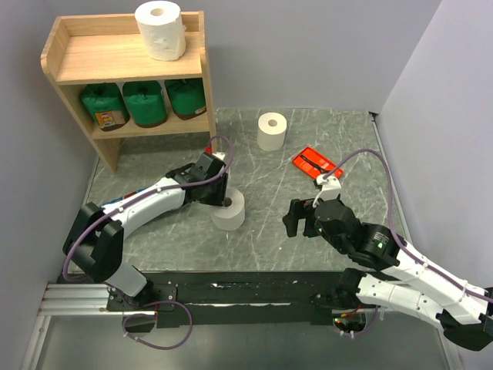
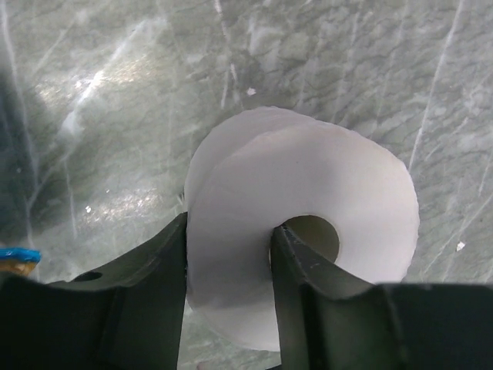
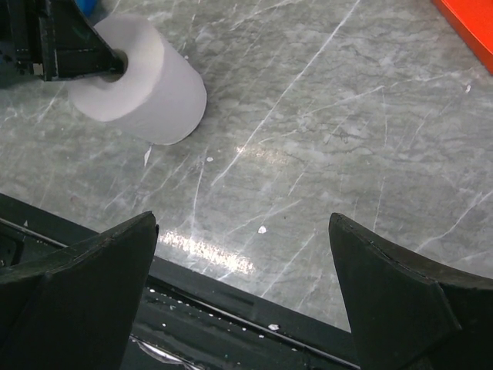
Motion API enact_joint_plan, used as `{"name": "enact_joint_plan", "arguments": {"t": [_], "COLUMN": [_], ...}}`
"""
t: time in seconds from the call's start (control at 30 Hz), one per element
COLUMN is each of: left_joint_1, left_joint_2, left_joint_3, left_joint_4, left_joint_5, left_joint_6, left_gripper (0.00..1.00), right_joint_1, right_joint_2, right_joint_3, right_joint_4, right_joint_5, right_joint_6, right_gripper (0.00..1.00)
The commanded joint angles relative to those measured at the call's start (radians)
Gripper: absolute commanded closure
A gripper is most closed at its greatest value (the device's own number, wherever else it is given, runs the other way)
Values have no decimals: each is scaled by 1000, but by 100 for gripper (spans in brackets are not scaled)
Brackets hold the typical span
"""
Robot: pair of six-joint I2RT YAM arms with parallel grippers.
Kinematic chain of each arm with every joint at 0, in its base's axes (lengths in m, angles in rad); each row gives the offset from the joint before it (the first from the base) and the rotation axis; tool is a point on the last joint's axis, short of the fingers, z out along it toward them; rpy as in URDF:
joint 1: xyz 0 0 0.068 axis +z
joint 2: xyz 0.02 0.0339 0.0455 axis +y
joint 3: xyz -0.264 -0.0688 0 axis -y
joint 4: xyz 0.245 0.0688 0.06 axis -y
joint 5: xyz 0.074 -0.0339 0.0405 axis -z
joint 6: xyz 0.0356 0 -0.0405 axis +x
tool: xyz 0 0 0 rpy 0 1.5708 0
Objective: Place and organize the paper towels onto the shelf
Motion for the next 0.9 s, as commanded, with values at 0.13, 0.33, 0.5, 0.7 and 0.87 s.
{"name": "enact_joint_plan", "arguments": {"t": [0.13,0.33,0.5,0.7,0.87], "left_joint_1": [-6,3,29,40,45], "left_joint_2": [-258,-428,-436,-346,-282], "left_joint_3": [160,427,730,1083,1209], "left_joint_4": [-198,-402,-496,-487,-363], "left_joint_5": [-99,-264,-482,-683,-780], "left_joint_6": [-64,-46,-6,75,173], "left_gripper": [61,63,68,64,65], "right_joint_1": [-4,-6,-4,-4,-4], "right_joint_2": [-28,-19,-3,0,-11], "right_joint_3": [3,12,46,95,138], "right_joint_4": [4,9,-5,-59,-93], "right_joint_5": [15,-2,-35,-54,-54], "right_joint_6": [-10,-16,-16,-22,13], "right_gripper": [0,0,0,0,1]}}
